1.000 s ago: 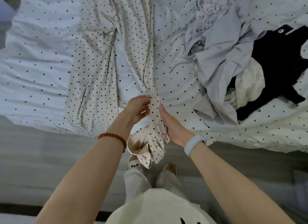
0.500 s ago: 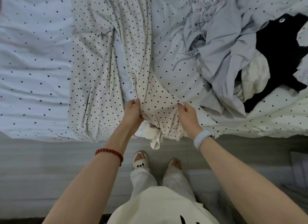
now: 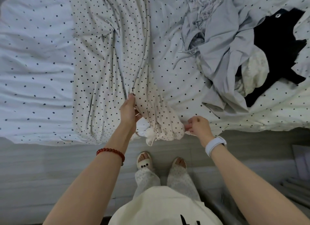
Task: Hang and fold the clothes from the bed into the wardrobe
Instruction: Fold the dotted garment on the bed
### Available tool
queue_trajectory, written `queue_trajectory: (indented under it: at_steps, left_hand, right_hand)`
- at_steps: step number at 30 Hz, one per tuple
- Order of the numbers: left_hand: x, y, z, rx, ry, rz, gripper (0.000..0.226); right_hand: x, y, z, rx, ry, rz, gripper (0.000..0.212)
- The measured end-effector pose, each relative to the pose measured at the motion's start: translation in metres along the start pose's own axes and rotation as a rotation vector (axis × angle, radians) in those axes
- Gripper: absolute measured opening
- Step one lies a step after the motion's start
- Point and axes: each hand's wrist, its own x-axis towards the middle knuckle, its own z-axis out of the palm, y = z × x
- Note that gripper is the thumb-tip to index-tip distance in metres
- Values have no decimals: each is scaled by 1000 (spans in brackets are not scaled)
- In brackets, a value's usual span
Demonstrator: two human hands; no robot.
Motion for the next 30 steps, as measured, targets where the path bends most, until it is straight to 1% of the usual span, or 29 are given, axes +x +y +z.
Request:
queue_trajectory:
  at_steps: [2, 4, 5, 7, 8, 9, 11, 13, 15, 17, 20, 22, 24, 26, 28, 29, 30]
  left_hand:
    - [-1, -9, 0, 122, -121, -56, 20]
    - [-2, -20, 1, 236, -193, -81, 18]
    - [-1, -24, 0, 245, -192, -73, 16]
    - [-1, -31, 1, 215, -159, -62, 19]
    - [-1, -34, 2, 241, -145, -52, 19]
    - [-1, -40, 1, 315, -132, -30, 17]
    - [0, -48, 0, 441, -105, 22, 13]
    - [2, -51, -3, 436, -89, 12, 18]
    - [1, -47, -5, 358, -88, 6, 24]
    - [-3, -44, -10, 326, -12, 68, 27]
    - [-17, -42, -25, 275, 140, 173, 31]
    - [-27, -34, -30, 196, 177, 228, 30]
    - [-32, -23, -28, 128, 197, 253, 29]
    - [-31, -18, -18, 151, 200, 282, 30]
    - [-28, -19, -4, 219, 200, 275, 30]
    - [-29, -23, 5, 204, 159, 238, 30]
    - [-30, -29, 11, 156, 81, 166, 32]
  right_hand:
    - [3, 3, 4, -204, 40, -78, 22]
    - [-2, -1, 11, -250, 58, -222, 23]
    - [-5, -6, 17, -252, 45, -294, 22]
    - [-6, -12, 32, -301, 5, -342, 23]
    - [-4, -12, 40, -358, -29, -311, 24]
    - [-3, -7, 49, -403, -73, -256, 26]
    - [-1, 0, 63, -428, -149, -147, 19]
    - [2, 5, 71, -429, -144, -126, 17]
    - [3, 6, 73, -334, -118, -126, 19]
    - [-2, 8, 65, -150, -86, -124, 27]
    - [-13, 18, 35, 80, -21, -122, 17]
    - [-18, 20, 11, 161, 20, -154, 20]
    - [-22, 18, -11, 201, 108, -164, 17]
    - [-22, 18, -26, 184, 153, -177, 15]
    - [-21, 20, -31, 98, 89, -175, 22]
    - [-20, 22, -33, 55, 35, -156, 28]
    - [-20, 23, -32, 16, -27, -120, 36]
